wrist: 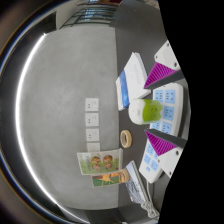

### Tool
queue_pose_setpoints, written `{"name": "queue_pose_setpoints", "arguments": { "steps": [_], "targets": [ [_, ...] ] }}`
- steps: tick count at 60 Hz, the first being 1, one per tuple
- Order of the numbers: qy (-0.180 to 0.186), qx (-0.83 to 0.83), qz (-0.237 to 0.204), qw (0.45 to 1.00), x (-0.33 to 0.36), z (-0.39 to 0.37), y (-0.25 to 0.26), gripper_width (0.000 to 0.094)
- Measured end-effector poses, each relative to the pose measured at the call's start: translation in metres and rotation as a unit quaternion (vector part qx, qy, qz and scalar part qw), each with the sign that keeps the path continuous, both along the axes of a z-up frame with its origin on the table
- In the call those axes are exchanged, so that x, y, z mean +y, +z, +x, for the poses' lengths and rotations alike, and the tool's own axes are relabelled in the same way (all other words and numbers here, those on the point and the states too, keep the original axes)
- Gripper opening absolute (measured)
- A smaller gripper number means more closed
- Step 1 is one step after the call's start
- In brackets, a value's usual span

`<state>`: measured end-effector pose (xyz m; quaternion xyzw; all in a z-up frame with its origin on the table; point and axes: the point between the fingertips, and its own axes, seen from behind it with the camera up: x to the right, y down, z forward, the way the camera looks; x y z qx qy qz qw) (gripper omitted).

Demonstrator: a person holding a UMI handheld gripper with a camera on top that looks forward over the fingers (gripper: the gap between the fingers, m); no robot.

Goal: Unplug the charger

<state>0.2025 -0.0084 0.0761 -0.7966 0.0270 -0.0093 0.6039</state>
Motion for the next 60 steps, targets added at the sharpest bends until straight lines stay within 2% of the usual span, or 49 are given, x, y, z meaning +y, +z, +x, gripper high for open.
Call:
{"name": "queue_pose_setpoints", "arguments": {
  "steps": [9, 13, 14, 16, 24, 26, 38, 43, 45, 53, 60],
  "targets": [
    [-0.012, -0.009, 0.017, 1.000, 0.038, 0.011, 0.005, 0.0800],
    [-0.013, -0.010, 0.013, 1.000, 0.049, 0.011, 0.002, 0.0723],
    [-0.010, -0.008, 0.013, 1.000, 0.051, 0.009, 0.001, 0.0727],
    [0.001, -0.003, 0.012, 1.000, 0.053, 0.003, 0.001, 0.0493],
    [-0.028, -0.022, 0.016, 0.999, 0.054, 0.005, 0.001, 0.0398],
    [-0.031, -0.027, 0.015, 0.999, 0.052, 0.003, 0.001, 0.0339],
    [-0.052, -0.005, -0.013, 0.999, 0.055, 0.006, 0.000, 0.0318],
    [-0.058, 0.027, -0.008, 0.998, 0.051, 0.008, 0.006, 0.0319],
    [-0.056, 0.032, 0.003, 0.998, 0.049, 0.006, 0.015, 0.0319],
    [-0.055, 0.022, -0.012, 0.998, 0.046, 0.005, 0.012, 0.0319],
    [-0.034, 0.013, -0.017, 0.999, 0.049, 0.001, 0.012, 0.0318]
  ]
}}
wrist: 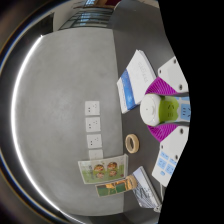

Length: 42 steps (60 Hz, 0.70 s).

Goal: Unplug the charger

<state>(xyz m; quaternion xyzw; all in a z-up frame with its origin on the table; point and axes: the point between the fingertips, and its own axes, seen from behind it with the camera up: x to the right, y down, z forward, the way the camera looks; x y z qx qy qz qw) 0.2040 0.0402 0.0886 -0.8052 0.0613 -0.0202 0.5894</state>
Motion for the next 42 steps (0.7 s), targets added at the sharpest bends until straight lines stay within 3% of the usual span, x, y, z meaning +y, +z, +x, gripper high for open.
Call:
{"name": "queue_pose_setpoints", "arguments": {
  "steps": [8, 19, 27, 35, 42],
  "targets": [
    [0.024, 0.067, -0.010, 0.997, 0.005, 0.004, -0.005, 0.0319],
    [0.077, 0.019, -0.011, 0.997, 0.015, -0.005, 0.000, 0.0318],
    [0.073, -0.041, -0.011, 0.996, 0.017, -0.008, 0.001, 0.0318],
    [0.032, -0.176, 0.084, 0.980, 0.013, -0.001, 0.078, 0.0318],
    [0.021, -0.134, 0.126, 0.983, 0.010, 0.001, 0.138, 0.0317]
  ]
}}
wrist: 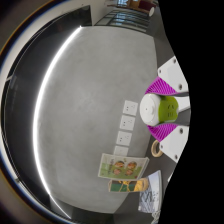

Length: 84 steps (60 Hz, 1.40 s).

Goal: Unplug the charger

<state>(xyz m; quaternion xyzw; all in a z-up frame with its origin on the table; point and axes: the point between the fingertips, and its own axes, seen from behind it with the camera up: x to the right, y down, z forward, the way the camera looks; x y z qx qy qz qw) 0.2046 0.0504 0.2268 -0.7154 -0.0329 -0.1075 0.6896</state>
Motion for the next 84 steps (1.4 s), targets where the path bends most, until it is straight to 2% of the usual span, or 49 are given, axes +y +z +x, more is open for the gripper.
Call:
{"name": "queue_pose_setpoints", "arguments": {
  "steps": [6, 11, 19, 27, 38, 51, 61, 67, 75, 84],
  "targets": [
    [-0.029, -0.005, 0.003, 1.000, -0.001, 0.026, 0.014, 0.0318],
    [-0.040, 0.014, -0.021, 0.999, 0.006, 0.049, -0.007, 0.0319],
    [-0.055, 0.042, -0.097, 0.993, 0.021, 0.098, -0.064, 0.0354],
    [-0.037, 0.086, -0.171, 0.981, 0.048, 0.126, -0.119, 0.0376],
    [-0.005, 0.118, -0.242, 0.963, 0.088, 0.147, -0.168, 0.0411],
    [0.044, 0.103, -0.232, 0.966, 0.144, 0.149, -0.168, 0.0450],
    [0.068, 0.098, -0.244, 0.962, 0.177, 0.148, -0.178, 0.0478],
    [0.068, 0.113, -0.236, 0.963, 0.188, 0.150, -0.177, 0.0519],
    [0.069, 0.136, -0.214, 0.965, 0.185, 0.151, -0.162, 0.0668],
    [0.063, 0.129, -0.196, 0.970, 0.157, 0.154, -0.135, 0.0680]
  ]
}}
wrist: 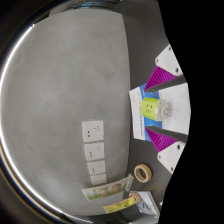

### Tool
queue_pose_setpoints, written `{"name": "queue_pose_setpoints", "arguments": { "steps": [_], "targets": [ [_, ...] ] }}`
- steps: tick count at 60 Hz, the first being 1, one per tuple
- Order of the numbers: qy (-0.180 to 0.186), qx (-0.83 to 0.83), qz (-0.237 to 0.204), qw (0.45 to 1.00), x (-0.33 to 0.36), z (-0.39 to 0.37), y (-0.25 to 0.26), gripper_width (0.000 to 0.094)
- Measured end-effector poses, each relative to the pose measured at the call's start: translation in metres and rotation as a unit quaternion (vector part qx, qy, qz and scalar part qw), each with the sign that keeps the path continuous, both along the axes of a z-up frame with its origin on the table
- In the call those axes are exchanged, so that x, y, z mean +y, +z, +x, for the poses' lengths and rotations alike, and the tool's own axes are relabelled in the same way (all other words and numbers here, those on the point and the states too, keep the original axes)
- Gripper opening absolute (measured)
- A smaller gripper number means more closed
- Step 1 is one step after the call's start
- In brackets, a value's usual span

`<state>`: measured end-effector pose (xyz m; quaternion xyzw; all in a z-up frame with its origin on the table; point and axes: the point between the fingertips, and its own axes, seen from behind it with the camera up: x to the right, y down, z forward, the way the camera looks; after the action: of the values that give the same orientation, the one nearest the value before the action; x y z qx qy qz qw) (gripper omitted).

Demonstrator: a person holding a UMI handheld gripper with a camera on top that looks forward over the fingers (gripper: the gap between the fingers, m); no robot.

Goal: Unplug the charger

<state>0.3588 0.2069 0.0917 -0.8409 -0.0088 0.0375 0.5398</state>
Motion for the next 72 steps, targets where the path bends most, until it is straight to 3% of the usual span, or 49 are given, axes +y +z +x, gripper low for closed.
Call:
{"name": "queue_pose_setpoints", "arguments": {
  "steps": [9, 22, 36, 48, 60, 72],
  "targets": [
    [-0.011, -0.008, 0.014, 1.000, -0.056, -0.016, 0.028, 0.0710],
    [-0.019, -0.043, 0.037, 0.998, -0.171, -0.076, 0.047, 0.0827],
    [-0.047, -0.042, 0.022, 0.998, -0.293, -0.149, 0.034, 0.0832],
    [-0.052, -0.038, 0.015, 0.998, -0.357, -0.185, 0.030, 0.0831],
    [-0.049, -0.050, 0.030, 0.997, -0.387, -0.170, 0.034, 0.0827],
    [-0.049, -0.081, 0.044, 0.994, -0.395, -0.096, 0.035, 0.0825]
  ]
}}
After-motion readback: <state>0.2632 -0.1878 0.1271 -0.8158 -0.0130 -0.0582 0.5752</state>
